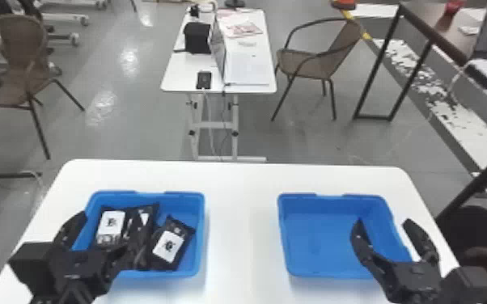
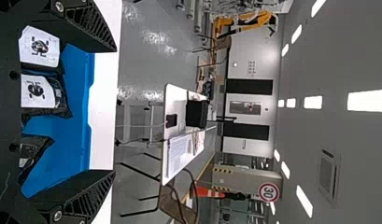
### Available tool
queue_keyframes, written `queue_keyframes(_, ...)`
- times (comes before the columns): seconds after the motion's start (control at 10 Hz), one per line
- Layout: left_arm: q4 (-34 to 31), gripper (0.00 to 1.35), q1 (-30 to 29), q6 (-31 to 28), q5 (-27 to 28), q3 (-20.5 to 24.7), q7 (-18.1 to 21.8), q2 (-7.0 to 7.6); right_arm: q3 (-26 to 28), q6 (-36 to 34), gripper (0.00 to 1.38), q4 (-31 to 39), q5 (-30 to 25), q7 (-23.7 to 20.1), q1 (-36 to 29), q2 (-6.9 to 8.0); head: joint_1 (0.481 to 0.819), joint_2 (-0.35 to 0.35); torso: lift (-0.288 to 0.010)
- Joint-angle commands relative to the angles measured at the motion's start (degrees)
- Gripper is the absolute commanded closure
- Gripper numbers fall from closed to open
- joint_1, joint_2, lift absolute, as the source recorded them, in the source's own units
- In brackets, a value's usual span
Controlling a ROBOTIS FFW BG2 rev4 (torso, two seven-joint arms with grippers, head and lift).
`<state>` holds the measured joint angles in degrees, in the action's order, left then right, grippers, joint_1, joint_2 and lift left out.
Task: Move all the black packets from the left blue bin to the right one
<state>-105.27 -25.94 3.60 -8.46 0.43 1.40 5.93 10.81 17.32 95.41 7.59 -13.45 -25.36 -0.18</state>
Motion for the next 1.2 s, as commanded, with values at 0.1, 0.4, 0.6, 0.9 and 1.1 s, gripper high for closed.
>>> queue_keyframes(0.1,-0.1,0.10,0.5,-1.0,0.2,-0.2,0.0,-0.04,-0.2,0.0,0.11,-0.1,0.1,-0.1,0.0,0.23,0.695,-0.065,0.000)
queue_keyframes(0.4,0.0,0.13,0.9,-1.8,0.0,-0.3,0.0,-0.12,-0.2,0.0,0.11,-0.3,0.4,-0.1,0.2,0.23,0.695,-0.066,0.000)
queue_keyframes(0.6,0.3,0.15,1.5,-4.7,-1.7,-0.3,0.0,-0.04,-0.4,0.0,0.11,-0.6,0.9,-0.1,0.2,0.23,0.695,-0.067,0.000)
queue_keyframes(0.9,4.9,0.15,6.8,-12.4,-5.0,1.4,0.1,-0.21,-1.8,0.0,0.11,-1.4,2.3,-0.1,0.7,0.23,0.695,-0.061,0.000)
queue_keyframes(1.1,9.7,0.15,11.7,-20.3,-8.0,3.0,1.8,0.32,-2.3,0.0,0.11,-1.8,3.0,-0.1,0.9,0.23,0.695,-0.030,0.000)
